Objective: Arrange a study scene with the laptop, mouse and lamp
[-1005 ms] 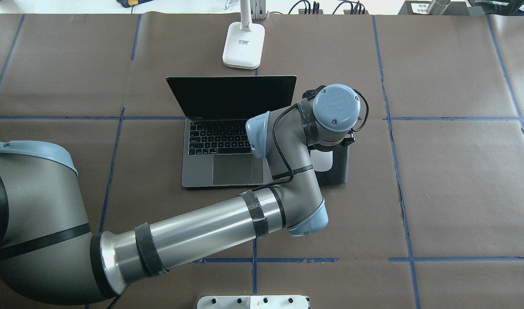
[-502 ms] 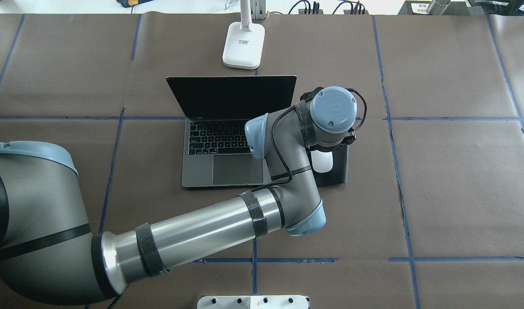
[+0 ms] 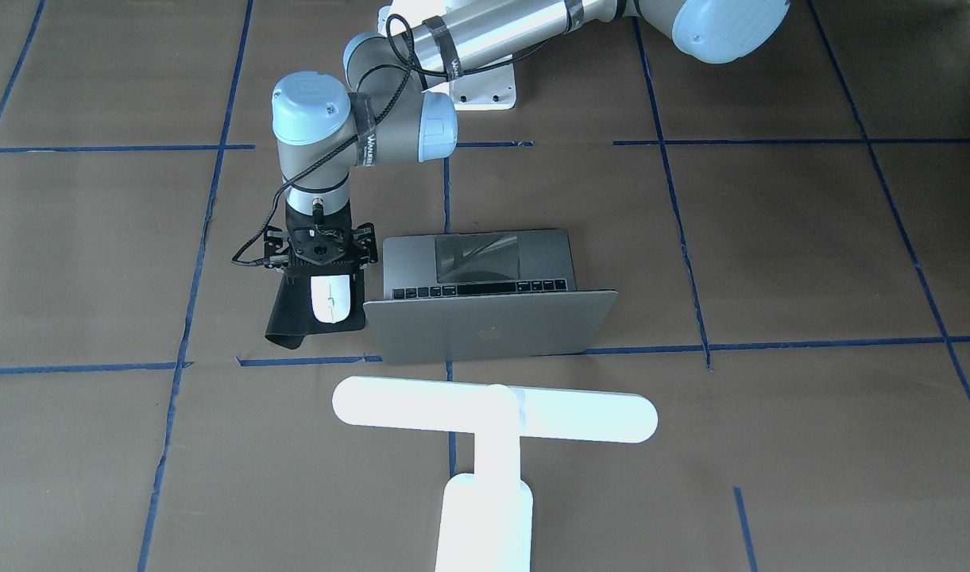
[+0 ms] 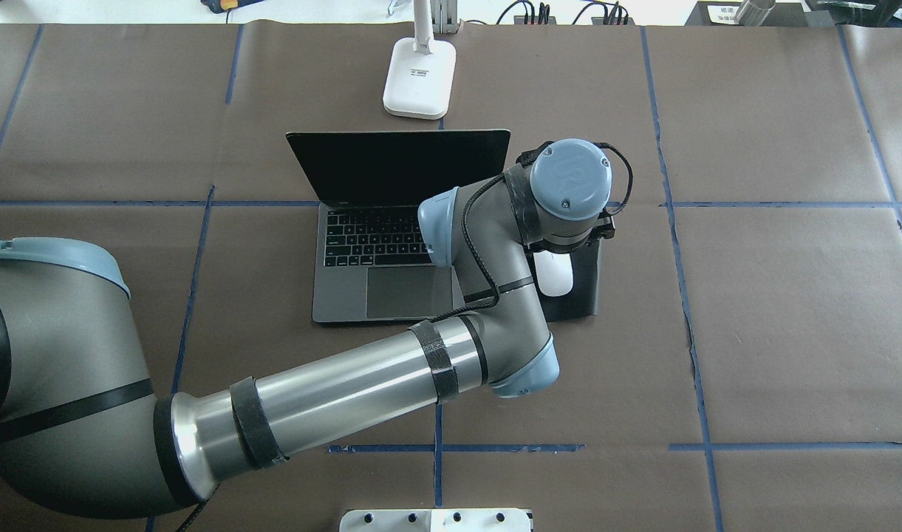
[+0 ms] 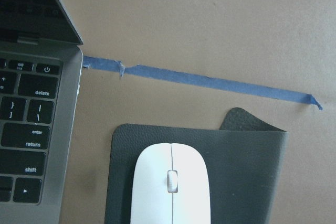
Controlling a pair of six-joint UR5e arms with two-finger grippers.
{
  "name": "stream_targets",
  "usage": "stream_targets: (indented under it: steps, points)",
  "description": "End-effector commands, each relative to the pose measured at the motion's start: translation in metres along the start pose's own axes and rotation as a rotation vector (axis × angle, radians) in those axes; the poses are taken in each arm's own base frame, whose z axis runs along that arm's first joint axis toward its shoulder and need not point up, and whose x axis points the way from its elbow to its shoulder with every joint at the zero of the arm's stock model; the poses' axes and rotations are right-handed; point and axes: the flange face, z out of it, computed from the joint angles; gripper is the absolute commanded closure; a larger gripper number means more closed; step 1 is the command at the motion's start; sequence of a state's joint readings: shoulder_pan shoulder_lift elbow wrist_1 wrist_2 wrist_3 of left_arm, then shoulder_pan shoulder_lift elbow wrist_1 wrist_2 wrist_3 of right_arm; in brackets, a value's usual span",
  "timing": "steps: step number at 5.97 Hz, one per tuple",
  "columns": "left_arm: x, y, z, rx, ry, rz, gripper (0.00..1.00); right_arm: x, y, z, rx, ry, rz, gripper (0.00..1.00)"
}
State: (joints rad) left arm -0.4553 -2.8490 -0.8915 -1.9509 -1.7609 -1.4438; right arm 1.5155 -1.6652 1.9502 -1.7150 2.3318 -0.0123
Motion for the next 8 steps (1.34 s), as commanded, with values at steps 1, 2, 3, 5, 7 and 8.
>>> stream_targets:
  steps: [1, 2, 3, 5, 7, 8]
  points:
    - [-0.037, -0.016, -0.025, -0.106, 0.032, -0.022, 0.00, 0.000, 0.003, 0.000, -0.002, 0.000, 0.002, 0.00]
    - [-0.091, -0.002, -0.052, -0.118, 0.026, -0.013, 0.00, 0.001, 0.004, 0.001, -0.004, 0.002, 0.010, 0.00]
    - [-0.146, 0.016, -0.095, -0.124, 0.019, 0.015, 0.00, 0.001, 0.002, 0.001, -0.003, 0.003, 0.009, 0.00]
    - [-0.243, 0.024, -0.132, -0.127, 0.015, 0.109, 0.00, 0.008, -0.001, 0.008, -0.016, 0.005, 0.022, 0.00]
    - [-0.359, -0.018, -0.167, -0.150, -0.013, 0.208, 0.00, 0.022, 0.005, 0.023, -0.049, 0.003, 0.055, 0.00]
    - [-0.412, -0.039, -0.175, -0.164, -0.043, 0.233, 0.00, 0.042, 0.019, 0.045, -0.098, -0.006, 0.091, 0.00]
